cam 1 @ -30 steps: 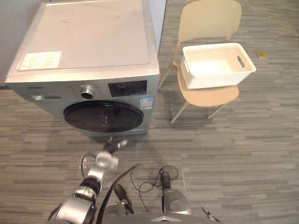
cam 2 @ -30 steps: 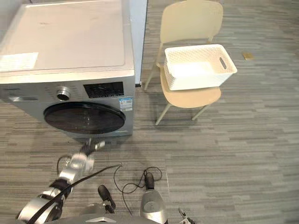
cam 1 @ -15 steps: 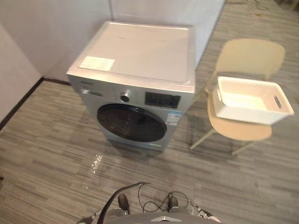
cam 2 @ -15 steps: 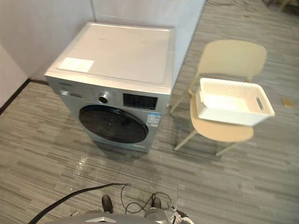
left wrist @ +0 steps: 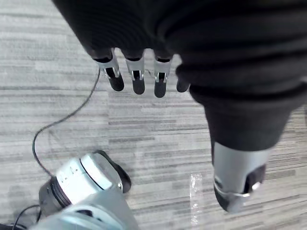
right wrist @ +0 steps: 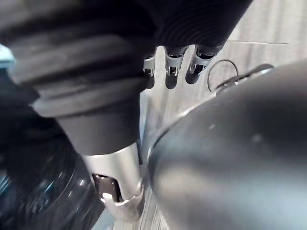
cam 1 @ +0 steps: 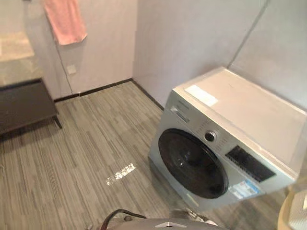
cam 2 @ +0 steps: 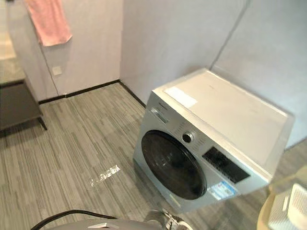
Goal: Pick up the laundry basket with both hands and put the clothes into the washing machine.
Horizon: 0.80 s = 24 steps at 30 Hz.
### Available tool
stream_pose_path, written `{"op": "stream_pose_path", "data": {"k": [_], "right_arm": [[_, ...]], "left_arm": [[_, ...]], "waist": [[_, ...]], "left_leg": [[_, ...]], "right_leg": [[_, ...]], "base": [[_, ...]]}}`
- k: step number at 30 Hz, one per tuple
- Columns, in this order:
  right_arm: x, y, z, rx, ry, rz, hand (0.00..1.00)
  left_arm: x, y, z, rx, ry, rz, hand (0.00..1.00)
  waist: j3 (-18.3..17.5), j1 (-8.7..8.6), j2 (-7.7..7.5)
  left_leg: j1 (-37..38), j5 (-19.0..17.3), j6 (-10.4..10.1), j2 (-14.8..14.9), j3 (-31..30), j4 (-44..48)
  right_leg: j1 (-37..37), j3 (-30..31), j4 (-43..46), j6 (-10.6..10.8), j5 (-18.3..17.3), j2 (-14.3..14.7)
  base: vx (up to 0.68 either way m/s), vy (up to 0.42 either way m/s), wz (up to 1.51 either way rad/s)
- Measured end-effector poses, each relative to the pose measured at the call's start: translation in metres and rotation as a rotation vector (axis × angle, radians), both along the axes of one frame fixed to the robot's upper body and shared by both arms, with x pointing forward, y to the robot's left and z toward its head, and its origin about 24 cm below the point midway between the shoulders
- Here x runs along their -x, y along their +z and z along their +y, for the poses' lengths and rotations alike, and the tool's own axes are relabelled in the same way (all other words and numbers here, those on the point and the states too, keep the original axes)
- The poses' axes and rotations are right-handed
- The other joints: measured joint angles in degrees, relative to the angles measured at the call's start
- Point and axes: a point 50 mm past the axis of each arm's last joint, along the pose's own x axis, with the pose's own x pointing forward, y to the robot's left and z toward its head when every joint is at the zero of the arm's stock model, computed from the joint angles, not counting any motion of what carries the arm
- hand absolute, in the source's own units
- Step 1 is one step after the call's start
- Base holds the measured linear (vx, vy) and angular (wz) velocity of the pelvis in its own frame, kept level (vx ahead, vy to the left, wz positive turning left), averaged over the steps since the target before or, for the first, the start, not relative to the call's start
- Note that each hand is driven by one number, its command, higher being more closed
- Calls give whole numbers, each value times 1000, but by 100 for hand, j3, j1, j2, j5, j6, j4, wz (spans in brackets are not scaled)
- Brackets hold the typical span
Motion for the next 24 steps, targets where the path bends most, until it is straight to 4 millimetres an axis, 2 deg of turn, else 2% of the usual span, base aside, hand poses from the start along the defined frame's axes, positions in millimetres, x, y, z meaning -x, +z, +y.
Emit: {"op": "stream_pose_path", "data": {"k": [1,2,3,4,6,8,10,11,12,14,16,17,18,19,20,22,23,24], "right_arm": [[-7,3,1,15,30,-34,0],[-8,4,2,21,41,-46,0],[-10,5,3,24,47,-59,0],[-12,6,3,21,46,-71,0],[-13,6,3,24,67,-70,0],[-14,6,7,22,112,-61,0],[-15,5,7,22,126,-56,0],[-22,7,4,30,132,-66,0],[-26,8,2,34,135,-74,0],[-43,13,4,34,140,-117,0],[-44,14,4,30,118,-123,0],[-43,14,3,30,110,-120,0],[-40,13,3,23,83,-117,0],[-38,12,2,19,48,-115,0],[-37,12,1,22,27,-117,0],[-31,12,-7,24,-62,-116,0],[-28,11,-9,22,-90,-115,0],[-24,11,-14,18,-138,-112,0]], "left_arm": [[-11,2,-1,-3,10,-40,0],[-15,2,-1,-2,15,-53,0],[-21,3,-3,4,31,-72,0],[-25,3,-6,10,36,-85,0],[-27,3,-7,14,59,-97,0],[-27,2,-9,17,88,-102,0],[-25,2,-10,16,93,-98,0],[-23,0,-16,32,113,-92,0],[-22,-1,-20,44,119,-91,0],[-20,-3,-32,76,133,-80,0],[-22,-4,-37,91,136,-83,0],[-23,-4,-37,92,136,-86,0],[-24,-4,-37,94,144,-94,0],[-28,-3,-35,91,146,-105,0],[-31,-2,-35,89,138,-110,0],[-44,-1,-37,89,63,-126,0],[-47,0,-41,96,39,-130,0],[-51,0,-42,96,0,-135,0]], "waist": [[11,-30,17],[14,-34,13],[18,-35,37],[46,-42,95],[45,-41,104],[33,-13,135],[27,50,132],[-33,113,230],[-24,109,360],[-73,56,666],[-65,35,762],[-65,33,762],[-54,33,760],[-32,9,724],[-33,-14,733],[-36,-195,734],[-33,-244,749],[8,-234,716]], "left_leg": [[-81,-236,-106,-12,-117,190],[-71,-403,-175,16,-43,227],[-71,-597,-286,113,236,306],[-112,-601,-291,126,272,462],[-191,-690,-254,61,143,681],[-292,-1005,-331,-5,-233,1018],[-336,-1212,-437,-9,-412,1227],[-412,-1449,-528,176,-494,1448],[-436,-1504,-588,305,-513,1478],[-429,-1501,-707,624,-525,1335],[-443,-1437,-814,714,-379,1480],[-483,-1417,-850,721,-259,1617],[-617,-1378,-919,763,237,1989],[-831,-1339,-994,904,1021,2320],[-929,-1337,-1005,1026,1523,2441],[-927,-1441,-838,1629,3659,2214],[-861,-1443,-808,1727,4016,2020],[-769,-1294,-694,1652,4214,1805]], "right_leg": [[-267,201,-36,235,-131,313],[-350,297,-192,337,-195,415],[-403,498,-752,490,-308,577],[-309,715,-1557,580,-373,698],[-79,962,-2716,620,-397,770],[264,1009,-3860,494,-214,785],[484,836,-4266,347,13,739],[644,596,-4512,329,-240,850],[644,532,-4528,323,-242,958],[631,235,-4551,137,-355,1147],[828,-32,-4579,-34,-481,1169],[922,-117,-4592,-66,-514,1158],[1101,-312,-4611,-117,-581,1118],[1228,-538,-4606,-169,-649,1037],[1273,-679,-4600,-188,-685,996],[1330,-1246,-4411,-100,-907,731],[1343,-1391,-4320,-37,-966,648],[1338,-1458,-4149,67,-1087,488]], "base": [[99,11,117],[103,-49,128],[158,-96,128],[155,-118,126],[160,-155,115],[297,-290,131],[285,-280,74],[336,-337,29],[382,-402,25],[261,-313,35],[163,-214,59],[120,-178,77],[62,-141,85],[39,-122,93],[-13,-87,113],[-93,-19,141],[-116,65,131],[-89,127,71]]}}
